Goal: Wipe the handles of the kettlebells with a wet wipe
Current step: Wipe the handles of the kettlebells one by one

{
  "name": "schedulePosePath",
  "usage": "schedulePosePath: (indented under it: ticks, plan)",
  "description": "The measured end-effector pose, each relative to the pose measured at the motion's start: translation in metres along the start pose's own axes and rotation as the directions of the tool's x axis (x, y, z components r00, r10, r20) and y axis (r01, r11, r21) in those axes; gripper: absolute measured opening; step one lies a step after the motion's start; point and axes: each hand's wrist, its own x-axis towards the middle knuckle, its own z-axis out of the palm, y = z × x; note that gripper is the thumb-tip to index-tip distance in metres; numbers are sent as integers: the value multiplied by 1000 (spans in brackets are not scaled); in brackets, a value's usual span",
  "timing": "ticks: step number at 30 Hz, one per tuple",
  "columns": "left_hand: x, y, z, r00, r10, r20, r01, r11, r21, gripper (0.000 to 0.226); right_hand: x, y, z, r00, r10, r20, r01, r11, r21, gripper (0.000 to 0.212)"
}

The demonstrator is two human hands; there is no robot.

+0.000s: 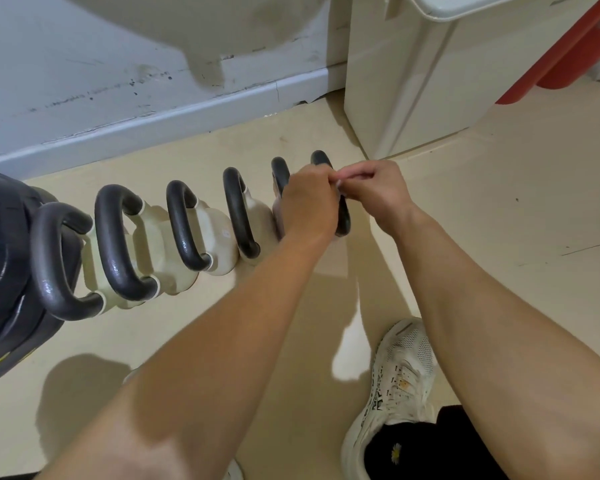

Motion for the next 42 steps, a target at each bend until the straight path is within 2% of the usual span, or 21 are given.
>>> schedulePosePath:
  ticks: [6,12,17,20,26,30,34,38,40,42]
  plan:
    - [42,-9,-7,999,-27,36,32,989,-144,10,39,-12,13,999,-28,30,29,999,-22,18]
    - [81,-20,-9,989,-80,122,99,982,-163,3,71,-17,20,997,-39,63,42,998,-43,16]
    - [115,-25,-6,961,-137,240,144,989,-14,10,92,-13,25,997,17,74,-14,999,-41,17]
    - [129,-25,0,934,-196,298,183,980,73,3,98,-10,27,994,44,96,-37,997,-71,19]
    - [134,-21,7,891,-174,420,67,964,256,14,101,0,29,985,116,128,-106,991,-76,19]
    - [137,-25,1,847,-174,503,55,969,242,12,99,-3,29,983,157,93,-138,973,-187,14]
    - [132,-21,-7,893,-145,427,99,987,129,10,88,-14,30,987,157,30,-155,986,-65,15]
    - [100,-13,-25,945,-125,302,152,986,-66,3,62,-22,24,997,78,-28,-76,995,66,14]
    - [70,-13,-28,967,-50,251,85,988,-131,1,42,-16,17,1000,30,-8,-30,996,84,16]
    - [41,-16,-23,975,-5,222,26,995,-93,5,20,-6,9,1000,3,1,-3,996,93,18]
